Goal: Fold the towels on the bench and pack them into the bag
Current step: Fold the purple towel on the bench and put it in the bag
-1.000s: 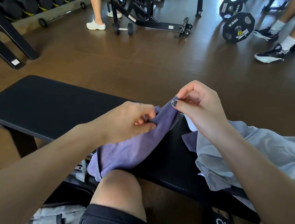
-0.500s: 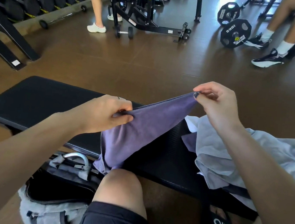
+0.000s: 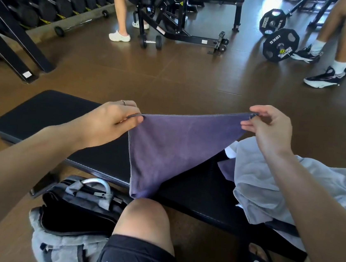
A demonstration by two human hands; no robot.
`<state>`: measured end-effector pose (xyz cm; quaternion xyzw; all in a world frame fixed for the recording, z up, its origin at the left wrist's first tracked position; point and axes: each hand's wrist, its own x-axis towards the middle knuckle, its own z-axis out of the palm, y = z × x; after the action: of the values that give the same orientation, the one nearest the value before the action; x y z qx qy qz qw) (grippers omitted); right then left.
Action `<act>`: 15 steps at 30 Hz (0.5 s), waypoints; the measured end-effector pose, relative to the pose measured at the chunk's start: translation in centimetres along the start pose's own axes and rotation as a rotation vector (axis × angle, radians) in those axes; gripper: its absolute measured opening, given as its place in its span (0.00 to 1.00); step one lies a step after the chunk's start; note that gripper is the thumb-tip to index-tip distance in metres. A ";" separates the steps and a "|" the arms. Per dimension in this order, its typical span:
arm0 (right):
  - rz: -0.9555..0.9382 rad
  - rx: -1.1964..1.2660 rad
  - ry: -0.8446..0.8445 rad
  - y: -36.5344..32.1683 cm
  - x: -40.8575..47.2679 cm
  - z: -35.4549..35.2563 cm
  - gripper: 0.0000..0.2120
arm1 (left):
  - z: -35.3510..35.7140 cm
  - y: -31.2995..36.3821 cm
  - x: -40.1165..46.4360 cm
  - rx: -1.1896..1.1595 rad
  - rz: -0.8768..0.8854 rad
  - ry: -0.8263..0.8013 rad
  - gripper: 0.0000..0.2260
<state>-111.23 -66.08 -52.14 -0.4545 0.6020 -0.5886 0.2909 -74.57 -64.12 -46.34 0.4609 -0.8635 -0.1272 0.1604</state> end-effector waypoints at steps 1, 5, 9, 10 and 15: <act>0.001 -0.001 -0.003 0.0 0.0 0.0 0.15 | -0.1 0.1 0.1 -0.023 0.003 0.019 0.14; -0.011 -0.006 0.007 0.0 0.0 -0.2 0.14 | -0.6 0.4 0.2 -0.075 0.023 0.077 0.10; -0.038 -0.013 0.025 0.0 -0.1 -0.2 0.14 | -0.9 0.9 0.2 -0.149 -0.030 0.115 0.04; -0.039 -0.009 0.032 0.0 -0.2 -0.1 0.14 | -1.0 1.0 0.2 -0.182 -0.046 0.114 0.06; -0.035 0.004 0.053 0.1 -0.3 0.0 0.13 | -1.1 0.8 -0.1 -0.204 -0.057 0.173 0.08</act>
<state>-111.16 -65.82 -52.32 -0.4486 0.6005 -0.6065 0.2653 -74.63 -63.66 -45.08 0.4758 -0.8156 -0.1784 0.2767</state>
